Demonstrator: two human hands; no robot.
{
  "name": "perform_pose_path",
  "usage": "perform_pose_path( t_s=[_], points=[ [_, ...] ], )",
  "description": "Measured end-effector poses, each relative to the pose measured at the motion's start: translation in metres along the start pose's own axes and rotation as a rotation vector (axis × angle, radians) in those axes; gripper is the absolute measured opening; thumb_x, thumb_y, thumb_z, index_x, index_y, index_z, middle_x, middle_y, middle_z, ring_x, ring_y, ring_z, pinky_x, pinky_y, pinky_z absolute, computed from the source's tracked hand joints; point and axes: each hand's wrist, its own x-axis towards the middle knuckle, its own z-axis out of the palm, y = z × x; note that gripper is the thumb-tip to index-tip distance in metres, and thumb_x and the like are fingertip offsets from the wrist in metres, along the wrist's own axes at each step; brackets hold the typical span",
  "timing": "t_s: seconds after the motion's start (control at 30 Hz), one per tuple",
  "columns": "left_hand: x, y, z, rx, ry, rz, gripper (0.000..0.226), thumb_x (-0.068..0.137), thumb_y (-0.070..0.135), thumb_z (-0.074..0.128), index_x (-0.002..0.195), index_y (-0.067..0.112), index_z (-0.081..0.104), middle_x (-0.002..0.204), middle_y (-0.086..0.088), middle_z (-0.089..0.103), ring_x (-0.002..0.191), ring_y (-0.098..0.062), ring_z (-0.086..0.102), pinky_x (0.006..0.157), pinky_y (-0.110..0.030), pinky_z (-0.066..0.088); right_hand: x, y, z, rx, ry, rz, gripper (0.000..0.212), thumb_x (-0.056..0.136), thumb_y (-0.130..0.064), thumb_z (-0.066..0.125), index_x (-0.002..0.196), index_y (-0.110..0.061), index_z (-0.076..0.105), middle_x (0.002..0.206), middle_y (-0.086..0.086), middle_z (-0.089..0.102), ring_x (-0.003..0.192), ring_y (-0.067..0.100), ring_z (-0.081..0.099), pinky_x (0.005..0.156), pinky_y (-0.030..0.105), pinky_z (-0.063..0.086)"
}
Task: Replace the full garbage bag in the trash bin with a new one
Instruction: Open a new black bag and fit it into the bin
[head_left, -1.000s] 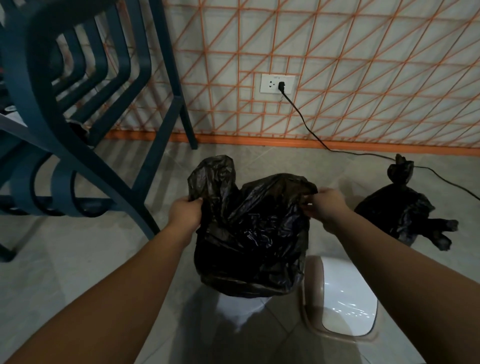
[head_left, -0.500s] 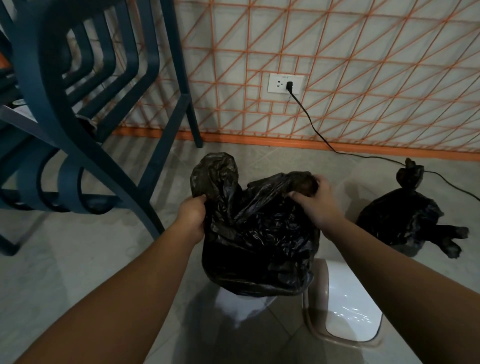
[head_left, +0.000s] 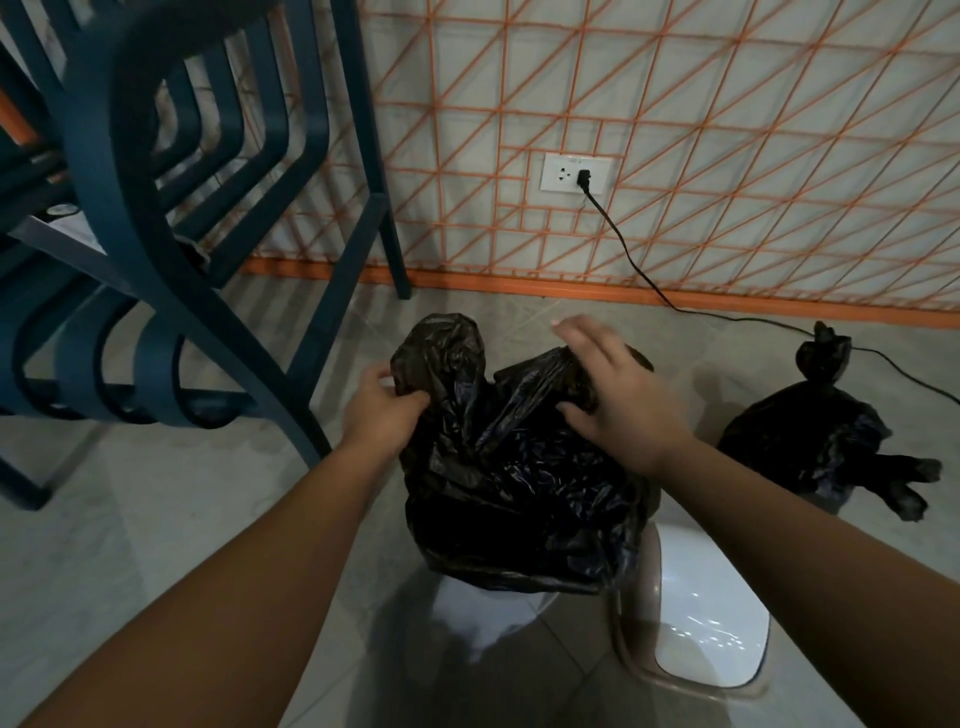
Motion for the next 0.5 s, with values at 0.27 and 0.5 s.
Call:
perform_pose_path(
  t_s=[0.27,0.5],
  points=[
    [-0.008,-0.011,0.011,0.082,-0.181,0.068,0.037,0.082,0.033,0.069,0.116,0.020,0.061,0.105,0.002,0.068,0.092,-0.016,0.064,0.080,-0.029,0.053,0.039,0.006,0.008,0.412,0.033,0.672,0.026,0.092,-0.025,0.054,0.083,-0.004,0.066,0.081,0.020,0.062,0.082,0.029,0.060,0.068,0.036,0.042],
    [-0.001,-0.013,0.004,-0.051,-0.180,-0.054,0.042,0.087,0.031,0.063,0.126,0.017,0.058,0.120,-0.007,0.064,0.105,-0.027,0.062,0.092,-0.041,0.052,0.060,0.036,-0.007,1.256,0.250,1.108,0.034,0.095,-0.006,0.045,0.128,-0.007,0.052,0.130,0.014,0.058,0.113,0.028,0.060,0.073,0.029,0.057]
  ],
)
